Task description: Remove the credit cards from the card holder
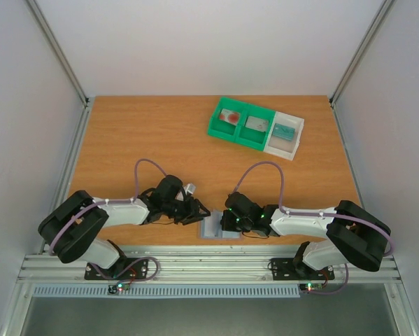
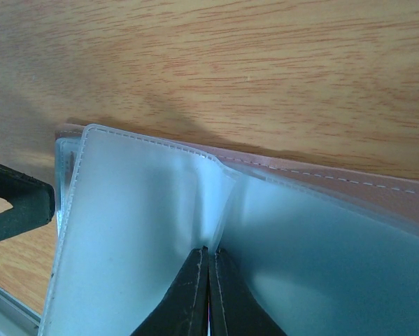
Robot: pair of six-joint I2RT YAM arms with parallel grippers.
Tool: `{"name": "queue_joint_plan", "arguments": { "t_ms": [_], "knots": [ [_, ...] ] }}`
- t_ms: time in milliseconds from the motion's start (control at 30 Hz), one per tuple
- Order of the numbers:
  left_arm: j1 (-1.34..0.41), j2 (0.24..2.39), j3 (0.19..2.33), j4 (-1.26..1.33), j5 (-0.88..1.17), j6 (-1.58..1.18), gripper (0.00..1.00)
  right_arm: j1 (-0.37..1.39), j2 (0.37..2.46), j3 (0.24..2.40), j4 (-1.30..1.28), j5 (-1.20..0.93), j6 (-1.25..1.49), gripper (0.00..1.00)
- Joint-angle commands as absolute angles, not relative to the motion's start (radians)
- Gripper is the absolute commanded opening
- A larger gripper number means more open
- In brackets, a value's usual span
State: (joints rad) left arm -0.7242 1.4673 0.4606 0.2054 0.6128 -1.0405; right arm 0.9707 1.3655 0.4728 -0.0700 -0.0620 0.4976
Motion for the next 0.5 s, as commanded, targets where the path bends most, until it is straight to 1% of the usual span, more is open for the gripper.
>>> {"name": "queue_joint_plan", "arguments": {
  "t_ms": [0,467],
  "knots": [
    [-0.731,1.447,0.461,0.208,0.596,-1.009,0.42,0.976,1.367,0.449,-0.127,-0.041,0.508,0.03],
    [-0.734,1.506,0.453,0.292,0.614,-1.035,0.42,0.977,1.371,0.449,-0.124,-0.044,0.509,0.03]
  ]
}}
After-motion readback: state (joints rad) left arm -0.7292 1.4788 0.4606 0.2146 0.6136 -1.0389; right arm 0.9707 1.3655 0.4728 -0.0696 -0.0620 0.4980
